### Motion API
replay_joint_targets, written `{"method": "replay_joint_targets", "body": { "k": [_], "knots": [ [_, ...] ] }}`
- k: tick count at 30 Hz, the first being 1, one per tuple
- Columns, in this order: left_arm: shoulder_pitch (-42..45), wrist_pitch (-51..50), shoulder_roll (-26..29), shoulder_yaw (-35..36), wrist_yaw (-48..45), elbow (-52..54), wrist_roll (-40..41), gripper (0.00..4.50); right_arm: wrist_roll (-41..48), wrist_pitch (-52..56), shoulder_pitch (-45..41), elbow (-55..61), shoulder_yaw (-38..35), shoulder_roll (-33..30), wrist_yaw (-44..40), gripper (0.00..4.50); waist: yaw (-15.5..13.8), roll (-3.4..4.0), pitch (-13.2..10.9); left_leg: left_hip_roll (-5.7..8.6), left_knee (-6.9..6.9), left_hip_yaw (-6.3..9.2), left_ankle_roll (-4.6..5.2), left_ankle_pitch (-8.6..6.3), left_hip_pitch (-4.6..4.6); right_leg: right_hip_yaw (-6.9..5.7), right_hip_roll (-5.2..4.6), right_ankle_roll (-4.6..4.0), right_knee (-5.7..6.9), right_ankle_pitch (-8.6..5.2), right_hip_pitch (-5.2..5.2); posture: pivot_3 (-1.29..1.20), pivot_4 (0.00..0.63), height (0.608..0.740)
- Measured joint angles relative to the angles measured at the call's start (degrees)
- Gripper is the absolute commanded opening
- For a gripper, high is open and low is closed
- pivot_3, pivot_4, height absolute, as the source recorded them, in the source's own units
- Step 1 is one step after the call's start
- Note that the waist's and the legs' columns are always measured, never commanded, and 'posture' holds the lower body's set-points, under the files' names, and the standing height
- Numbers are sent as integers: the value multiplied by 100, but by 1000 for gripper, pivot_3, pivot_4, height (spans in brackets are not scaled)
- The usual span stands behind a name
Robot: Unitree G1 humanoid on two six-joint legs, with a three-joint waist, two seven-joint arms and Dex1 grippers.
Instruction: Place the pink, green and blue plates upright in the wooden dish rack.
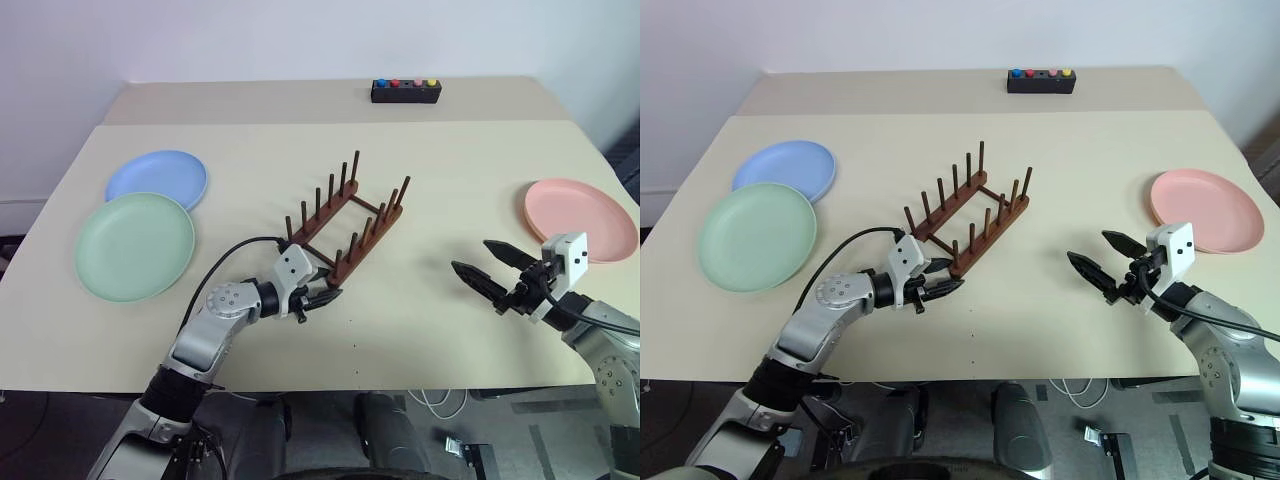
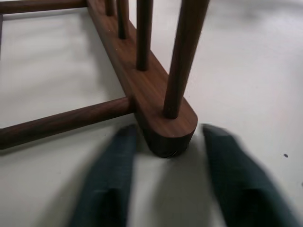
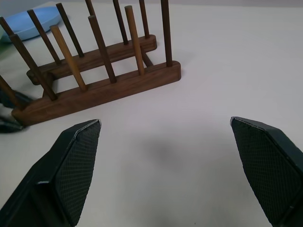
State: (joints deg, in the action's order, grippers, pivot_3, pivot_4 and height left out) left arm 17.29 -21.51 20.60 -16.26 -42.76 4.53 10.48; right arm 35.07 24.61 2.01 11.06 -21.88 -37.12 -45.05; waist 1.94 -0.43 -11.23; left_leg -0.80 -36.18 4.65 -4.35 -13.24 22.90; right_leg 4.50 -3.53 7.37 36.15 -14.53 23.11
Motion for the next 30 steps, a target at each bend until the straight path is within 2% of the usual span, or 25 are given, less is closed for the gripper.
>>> {"method": "replay_joint_targets", "body": {
  "k": [11,19,30],
  "knots": [
    [-69,237,105,6,-79,-13,-92,769,1,0,0,10,1,0,65,4500,10,0,0,0,2,0,0,0,-1,0,1,0,0,0,0,0,150,730],
    [-43,301,1069,190,-1636,9,496,769,-1,0,-57,10,30,1,63,4500,29,1,0,-1,4,0,0,0,-1,-1,0,-3,-1,-2,1,0,150,730],
    [830,996,944,-95,-2474,-1164,154,769,-3,-3,-97,10,101,18,91,4500,-34,-1,-1,0,-2,0,0,0,4,-1,0,-1,-1,0,1,0,150,730]
  ]
}}
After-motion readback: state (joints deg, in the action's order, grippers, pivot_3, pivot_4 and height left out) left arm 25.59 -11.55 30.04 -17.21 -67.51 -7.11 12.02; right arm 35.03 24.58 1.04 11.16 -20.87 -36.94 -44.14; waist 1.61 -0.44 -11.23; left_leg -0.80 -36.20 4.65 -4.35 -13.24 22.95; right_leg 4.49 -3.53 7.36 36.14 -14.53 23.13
